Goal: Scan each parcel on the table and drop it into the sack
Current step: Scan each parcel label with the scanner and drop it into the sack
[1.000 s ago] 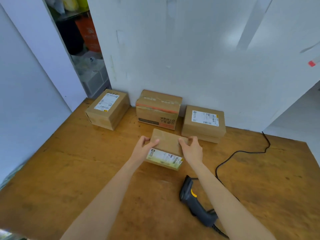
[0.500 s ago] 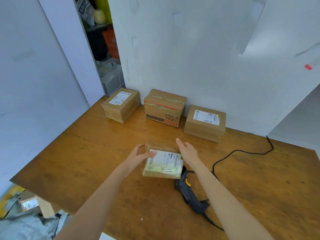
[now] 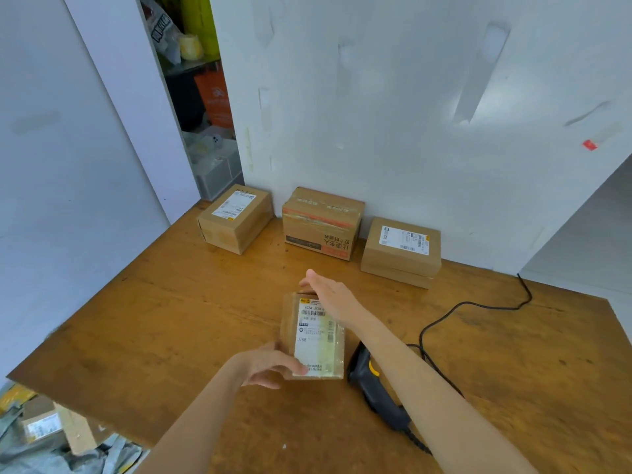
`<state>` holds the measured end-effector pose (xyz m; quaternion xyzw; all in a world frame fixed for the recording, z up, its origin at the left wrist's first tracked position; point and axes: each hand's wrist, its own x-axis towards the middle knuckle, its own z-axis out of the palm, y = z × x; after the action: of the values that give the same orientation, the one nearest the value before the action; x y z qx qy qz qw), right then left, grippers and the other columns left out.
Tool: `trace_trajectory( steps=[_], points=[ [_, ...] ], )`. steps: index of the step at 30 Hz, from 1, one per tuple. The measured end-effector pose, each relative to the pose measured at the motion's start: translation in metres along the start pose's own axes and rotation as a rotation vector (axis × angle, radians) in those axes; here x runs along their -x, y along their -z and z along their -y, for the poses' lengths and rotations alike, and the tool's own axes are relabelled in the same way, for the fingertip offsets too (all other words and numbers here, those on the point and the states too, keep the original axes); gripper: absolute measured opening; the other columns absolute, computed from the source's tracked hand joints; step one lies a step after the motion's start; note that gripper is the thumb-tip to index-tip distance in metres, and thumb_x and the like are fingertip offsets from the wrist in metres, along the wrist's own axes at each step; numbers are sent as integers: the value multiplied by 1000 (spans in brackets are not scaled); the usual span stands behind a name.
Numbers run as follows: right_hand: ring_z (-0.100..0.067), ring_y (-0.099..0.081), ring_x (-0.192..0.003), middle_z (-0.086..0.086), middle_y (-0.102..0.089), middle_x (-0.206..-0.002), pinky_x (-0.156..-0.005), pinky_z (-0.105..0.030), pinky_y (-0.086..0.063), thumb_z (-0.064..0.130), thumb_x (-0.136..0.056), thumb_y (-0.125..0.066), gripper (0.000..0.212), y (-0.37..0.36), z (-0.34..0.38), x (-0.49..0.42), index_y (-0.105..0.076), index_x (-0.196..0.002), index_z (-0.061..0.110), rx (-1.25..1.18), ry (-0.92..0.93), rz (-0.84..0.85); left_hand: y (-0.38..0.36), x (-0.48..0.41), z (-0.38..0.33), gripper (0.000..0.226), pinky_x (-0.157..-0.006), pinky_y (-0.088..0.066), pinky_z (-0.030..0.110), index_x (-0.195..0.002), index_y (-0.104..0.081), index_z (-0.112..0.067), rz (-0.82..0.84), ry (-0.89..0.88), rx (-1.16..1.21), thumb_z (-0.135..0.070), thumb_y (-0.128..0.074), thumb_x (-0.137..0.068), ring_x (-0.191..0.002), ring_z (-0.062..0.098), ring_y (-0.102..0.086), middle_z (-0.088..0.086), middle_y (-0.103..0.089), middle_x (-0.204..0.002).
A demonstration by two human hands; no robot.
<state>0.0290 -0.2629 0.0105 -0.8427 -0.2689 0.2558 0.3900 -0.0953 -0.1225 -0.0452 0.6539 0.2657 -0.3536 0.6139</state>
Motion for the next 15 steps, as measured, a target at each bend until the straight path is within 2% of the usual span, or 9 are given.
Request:
trace_trajectory(
  steps=[1,3,5,7,8,9,11,13,15],
  points=[
    [-15,-54,-121,6,-63,-126,-110,-47,-35,64,-96,-12,65,-2,2,0,-58,-126,27,62,25,2,-1,-2,1,113,-109,-42,44,-143,-29,-12,-16,-12,-7,-27,-89,-49,-117,20,-58,3,-59,-129],
    [-15,-57,-115,4,-67,-119,-107,-45,-38,60,-97,-15,64,-6,5,2,-61,-123,24,126,61,1,-5,-6,0,115,-116,-30,46,-147,-24,-14,-57,-29,14,-26,-87,-51,-124,24,-53,5,-55,-136],
    [-13,-62,-98,4,-70,-102,-97,-38,-42,59,-98,-21,60,-11,5,3,-65,-114,22,144,83,12,-7,-9,-2,118,-118,-23,49,-150,-15,-18,-76,-32,20,-28,-86,-56,-125,26,-52,6,-52,-140],
    [-11,-59,-74,6,-65,-79,-81,-30,-38,55,-99,-27,56,-14,3,3,-67,-101,15,194,126,-3,-7,-13,-1,115,-116,-28,48,-150,-13,-19,-84,-40,26,-28,-86,-62,-121,24,-55,5,-53,-139],
    [-9,-57,-70,8,-63,-75,-77,-29,-37,52,-99,-31,51,-14,2,3,-66,-97,15,194,134,-14,-7,-15,-1,112,-114,-33,46,-149,-15,-19,-95,-50,41,-26,-87,-64,-119,23,-56,4,-54,-138],
    [-7,-58,-74,10,-64,-80,-77,-29,-40,47,-99,-37,42,-13,-1,2,-66,-98,17,166,131,-20,-6,-17,-1,109,-110,-39,42,-148,-18,-18,-108,-61,62,-22,-87,-65,-117,22,-57,4,-54,-137],
    [-5,-59,-98,11,-66,-107,-89,-29,-45,40,-97,-44,27,-7,-11,1,-63,-110,26,103,110,-67,-4,-20,-1,105,-101,-47,37,-146,-23,-17,-127,-75,114,-17,-88,-63,-115,21,-57,3,-54,-135],
    [-6,-52,-116,10,-60,-125,-100,-31,-41,35,-97,-47,29,0,-30,5,-57,-122,26,71,56,-233,-1,-21,-1,102,-91,-52,35,-144,-26,-16,-133,-87,189,-14,-88,-63,-116,24,-58,5,-56,-134],
    [-11,-50,-122,6,-57,-129,-104,-35,-42,32,-97,-49,31,6,-57,19,-54,-126,23,1,-80,-418,4,-22,0,98,-86,-54,36,-142,-29,-15,-148,-109,278,-12,-88,-63,-113,26,-61,7,-59,-129]
  ],
)
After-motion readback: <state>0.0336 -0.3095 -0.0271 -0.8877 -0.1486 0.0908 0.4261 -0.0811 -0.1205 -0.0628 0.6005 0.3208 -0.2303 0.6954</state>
